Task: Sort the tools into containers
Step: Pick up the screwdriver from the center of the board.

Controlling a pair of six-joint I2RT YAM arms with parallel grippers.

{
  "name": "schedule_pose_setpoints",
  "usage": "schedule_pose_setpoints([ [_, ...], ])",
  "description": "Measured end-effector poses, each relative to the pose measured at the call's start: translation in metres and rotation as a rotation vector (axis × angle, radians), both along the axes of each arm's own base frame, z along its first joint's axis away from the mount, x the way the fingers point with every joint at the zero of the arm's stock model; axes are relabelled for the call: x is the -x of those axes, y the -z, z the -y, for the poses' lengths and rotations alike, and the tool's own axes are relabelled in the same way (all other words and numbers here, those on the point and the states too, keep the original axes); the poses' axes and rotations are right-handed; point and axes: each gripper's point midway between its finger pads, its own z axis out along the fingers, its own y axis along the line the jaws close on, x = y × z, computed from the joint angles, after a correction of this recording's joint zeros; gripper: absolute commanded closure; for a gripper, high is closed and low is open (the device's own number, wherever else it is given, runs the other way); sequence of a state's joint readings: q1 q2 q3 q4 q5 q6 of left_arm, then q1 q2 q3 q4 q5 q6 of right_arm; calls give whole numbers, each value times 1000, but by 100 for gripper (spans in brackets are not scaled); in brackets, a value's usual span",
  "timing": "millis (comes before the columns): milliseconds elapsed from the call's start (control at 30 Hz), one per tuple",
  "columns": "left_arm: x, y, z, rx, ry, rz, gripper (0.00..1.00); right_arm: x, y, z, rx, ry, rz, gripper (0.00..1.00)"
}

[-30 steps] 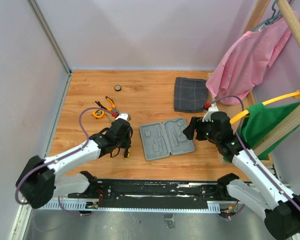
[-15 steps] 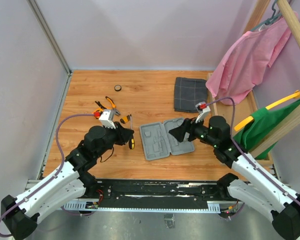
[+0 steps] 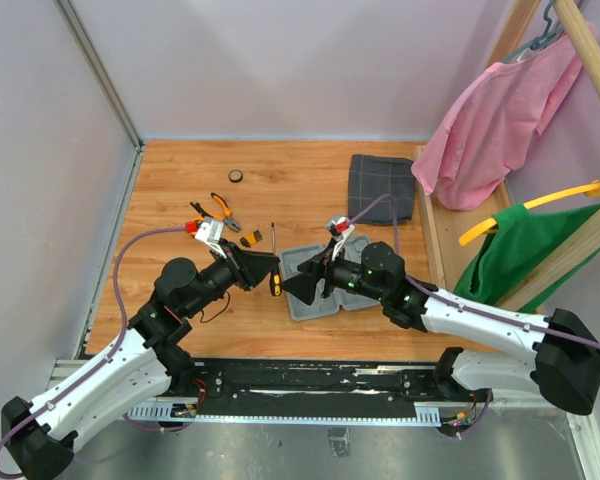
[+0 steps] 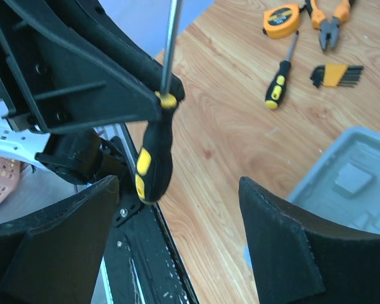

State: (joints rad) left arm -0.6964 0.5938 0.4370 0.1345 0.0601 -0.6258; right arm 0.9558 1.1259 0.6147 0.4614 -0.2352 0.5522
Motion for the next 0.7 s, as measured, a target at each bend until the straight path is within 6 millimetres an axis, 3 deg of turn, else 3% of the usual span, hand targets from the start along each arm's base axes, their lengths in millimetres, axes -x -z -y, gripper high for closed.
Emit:
schedule_pose_setpoints([
  [133, 3, -3, 4, 14, 27, 9, 100, -1, -8, -17, -38, -20, 8, 27],
  [333, 6, -3, 7, 21, 49, 14, 100, -8, -10, -33, -68, -26, -10, 42],
  [567, 6, -3, 7, 27, 52, 22, 99, -9, -1, -45, -68, -47, -52, 72],
  [633, 6, -3, 7, 27, 50, 24, 93, -9, -2, -46, -72, -50, -57, 80],
  [700, 6, -3, 6, 27, 47, 27, 81, -8, -4, -47, -80, -53, -60, 90],
])
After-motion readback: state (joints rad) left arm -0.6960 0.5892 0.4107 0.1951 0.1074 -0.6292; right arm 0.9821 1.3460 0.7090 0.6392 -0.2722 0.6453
